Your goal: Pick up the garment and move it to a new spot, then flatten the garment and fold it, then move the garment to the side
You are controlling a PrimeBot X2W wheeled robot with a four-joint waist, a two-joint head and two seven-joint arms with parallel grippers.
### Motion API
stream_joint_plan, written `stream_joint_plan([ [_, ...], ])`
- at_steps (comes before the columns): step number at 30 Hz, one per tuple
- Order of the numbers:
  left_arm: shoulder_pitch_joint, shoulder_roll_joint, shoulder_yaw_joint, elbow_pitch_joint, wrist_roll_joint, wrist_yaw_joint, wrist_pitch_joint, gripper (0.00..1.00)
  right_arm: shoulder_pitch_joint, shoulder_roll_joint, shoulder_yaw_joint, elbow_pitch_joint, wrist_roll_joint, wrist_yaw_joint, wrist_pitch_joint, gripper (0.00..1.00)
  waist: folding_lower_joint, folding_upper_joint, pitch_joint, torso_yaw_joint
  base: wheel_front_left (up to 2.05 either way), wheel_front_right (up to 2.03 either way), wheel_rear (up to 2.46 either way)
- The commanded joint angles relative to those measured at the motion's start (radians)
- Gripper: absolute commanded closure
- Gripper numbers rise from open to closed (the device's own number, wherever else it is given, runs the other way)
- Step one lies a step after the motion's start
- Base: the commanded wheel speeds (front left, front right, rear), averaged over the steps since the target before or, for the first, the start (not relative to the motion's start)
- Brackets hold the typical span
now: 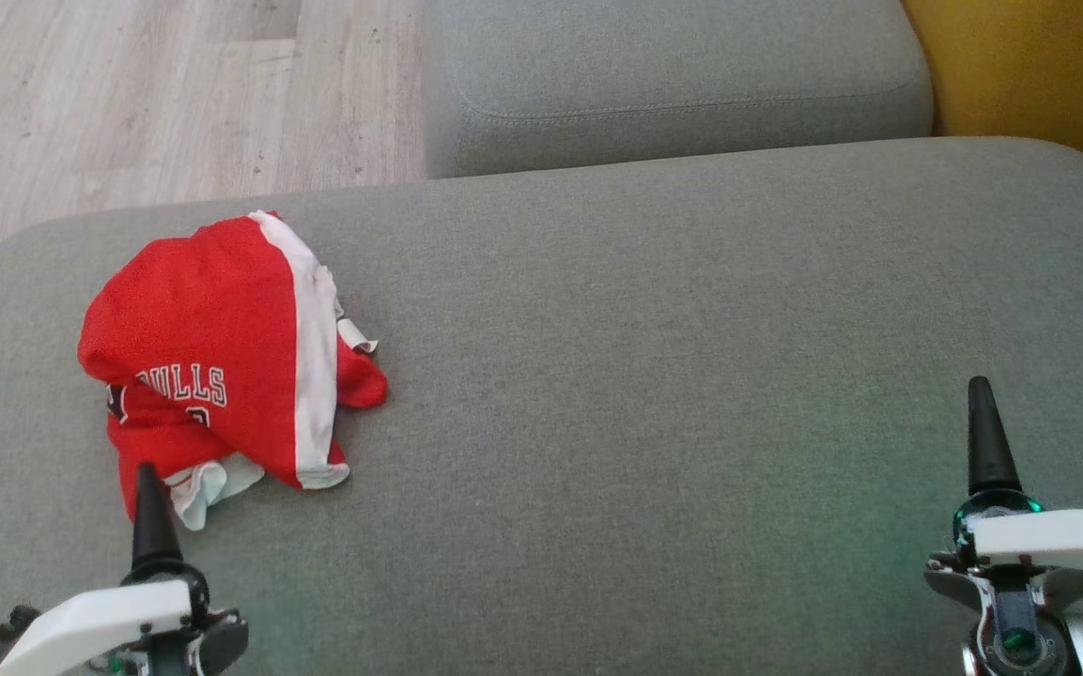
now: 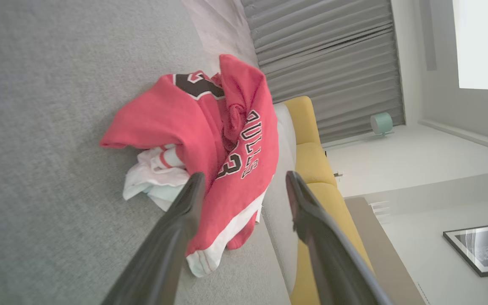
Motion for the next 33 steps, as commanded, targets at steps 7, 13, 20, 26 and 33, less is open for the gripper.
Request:
stream_joint_plan([
  [7, -0.037, 0.009, -0.018, -0.082, 0.107, 0.019, -0.028, 0.00, -0.035, -0.006, 0.017, -0.060, -0.150, 0.000, -0.030, 0.00, 0.0000, 0.0000, 0.000, -0.002, 0.00, 0.00, 0.00],
  [13, -0.033, 0.009, -0.051, -0.107, 0.206, 0.025, -0.046, 0.00, -0.035, -0.007, 0.029, -0.078, -0.257, 0.000, -0.048, 0.00, 0.0000, 0.0000, -0.003, -0.002, 0.00, 0.00, 0.00],
  [20, -0.029, 0.010, -0.091, -0.127, 0.336, 0.030, -0.067, 0.00, -0.031, -0.007, 0.051, -0.093, -0.387, 0.000, -0.068, 0.00, 0.0000, 0.0000, -0.006, -0.003, 0.00, 0.00, 0.00],
  [26, -0.026, 0.011, -0.125, -0.135, 0.448, 0.030, -0.084, 0.00, -0.028, -0.007, 0.071, -0.109, -0.492, 0.000, -0.086, 0.00, 0.0000, 0.0000, -0.008, -0.005, 0.00, 0.00, 0.00],
  [33, -0.019, 0.011, -0.162, -0.138, 0.578, 0.027, -0.105, 0.00, -0.017, -0.008, 0.096, -0.098, -0.614, 0.000, -0.107, 0.00, 0.0000, 0.0000, -0.011, -0.006, 0.00, 0.00, 0.00],
])
